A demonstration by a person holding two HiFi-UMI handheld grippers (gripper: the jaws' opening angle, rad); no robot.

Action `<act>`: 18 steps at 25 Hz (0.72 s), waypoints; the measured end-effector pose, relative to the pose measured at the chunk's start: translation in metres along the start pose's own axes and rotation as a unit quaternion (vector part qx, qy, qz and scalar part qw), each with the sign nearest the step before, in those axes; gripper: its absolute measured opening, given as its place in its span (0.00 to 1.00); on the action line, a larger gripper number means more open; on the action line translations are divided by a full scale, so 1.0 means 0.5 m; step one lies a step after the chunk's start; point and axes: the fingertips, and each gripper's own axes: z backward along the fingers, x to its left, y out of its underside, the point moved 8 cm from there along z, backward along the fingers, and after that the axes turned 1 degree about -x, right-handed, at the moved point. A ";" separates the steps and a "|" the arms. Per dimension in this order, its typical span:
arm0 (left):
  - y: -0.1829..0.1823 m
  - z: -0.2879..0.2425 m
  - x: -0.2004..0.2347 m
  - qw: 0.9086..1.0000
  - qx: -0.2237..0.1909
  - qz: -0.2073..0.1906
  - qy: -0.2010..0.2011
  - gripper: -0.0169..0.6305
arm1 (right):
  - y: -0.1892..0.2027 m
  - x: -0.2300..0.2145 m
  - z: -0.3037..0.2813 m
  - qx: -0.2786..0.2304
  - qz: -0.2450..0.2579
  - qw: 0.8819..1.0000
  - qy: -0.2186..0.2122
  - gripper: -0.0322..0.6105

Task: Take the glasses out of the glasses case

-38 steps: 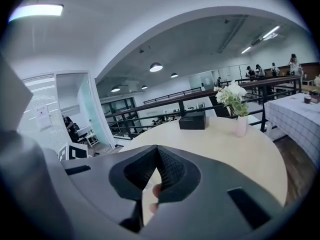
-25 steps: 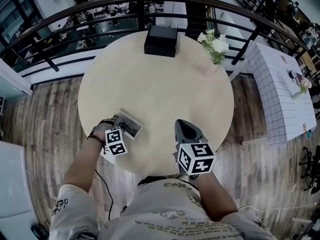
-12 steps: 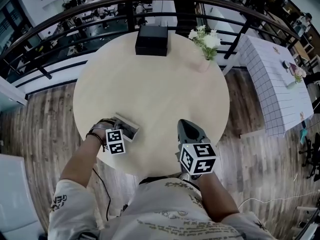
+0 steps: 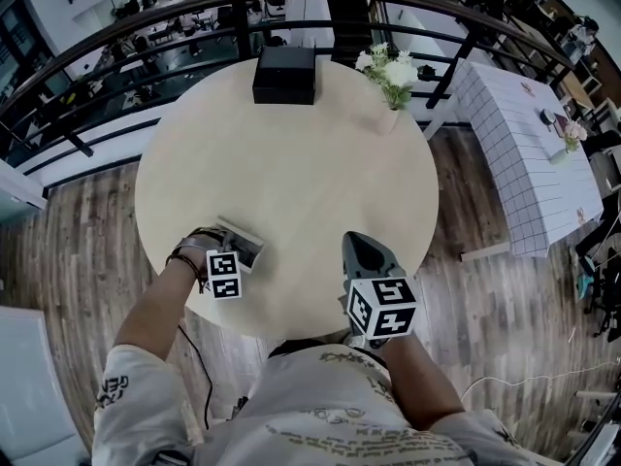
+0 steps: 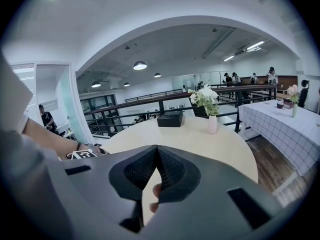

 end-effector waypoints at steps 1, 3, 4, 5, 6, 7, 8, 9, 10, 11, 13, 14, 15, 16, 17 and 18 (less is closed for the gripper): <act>-0.002 -0.003 -0.001 1.000 0.001 0.000 -0.003 0.14 | 0.001 -0.001 0.003 0.001 0.000 1.000 0.001 0.06; -0.005 -0.005 -0.001 1.000 0.003 -0.003 -0.008 0.12 | 0.002 -0.006 0.008 0.001 -0.001 1.000 0.004 0.06; -0.006 -0.005 -0.001 1.000 0.004 -0.005 -0.010 0.10 | 0.003 -0.009 0.011 0.002 -0.002 1.000 0.006 0.06; -0.007 -0.004 -0.001 1.000 0.005 -0.008 -0.012 0.09 | 0.004 -0.012 0.013 0.002 -0.002 1.000 0.007 0.06; -0.008 -0.003 0.000 1.000 0.007 -0.011 -0.014 0.09 | 0.005 -0.015 0.015 0.002 -0.003 1.000 0.008 0.06; -0.008 -0.002 0.002 1.000 0.008 -0.012 -0.017 0.08 | 0.007 -0.017 0.016 0.002 -0.003 1.000 0.009 0.06; -0.008 -0.001 0.004 1.000 0.010 -0.013 -0.020 0.07 | 0.010 -0.020 0.016 0.003 -0.003 1.000 0.009 0.06; -0.009 0.000 0.006 1.000 0.012 -0.012 -0.022 0.06 | 0.012 -0.021 0.017 0.003 -0.003 1.000 0.008 0.06; -0.009 0.001 0.008 1.000 0.014 -0.012 -0.023 0.06 | 0.013 -0.022 0.018 0.003 -0.003 1.000 0.008 0.06; -0.010 0.004 0.009 0.999 0.016 -0.012 -0.024 0.06 | 0.012 -0.023 0.019 0.002 -0.003 1.000 0.006 0.06; -0.011 0.011 0.009 0.999 0.021 -0.015 -0.027 0.06 | 0.009 -0.025 0.021 0.002 -0.003 1.000 0.003 0.06; -0.012 0.015 0.007 0.999 0.024 -0.016 -0.028 0.06 | 0.009 -0.027 0.021 0.001 -0.003 1.000 0.001 0.06; -0.014 0.018 0.005 0.999 0.026 -0.018 -0.030 0.06 | 0.009 -0.029 0.022 0.000 -0.003 1.000 -0.001 0.06; -0.015 0.022 0.003 0.999 0.028 -0.021 -0.033 0.06 | 0.009 -0.031 0.021 0.000 -0.003 1.000 -0.004 0.06; -0.015 0.026 0.002 0.999 0.030 -0.023 -0.039 0.06 | 0.010 -0.031 0.021 0.000 -0.003 1.000 -0.007 0.06; -0.014 0.030 0.001 0.998 0.032 -0.025 -0.047 0.06 | 0.010 -0.030 0.021 -0.001 -0.002 1.000 -0.011 0.06</act>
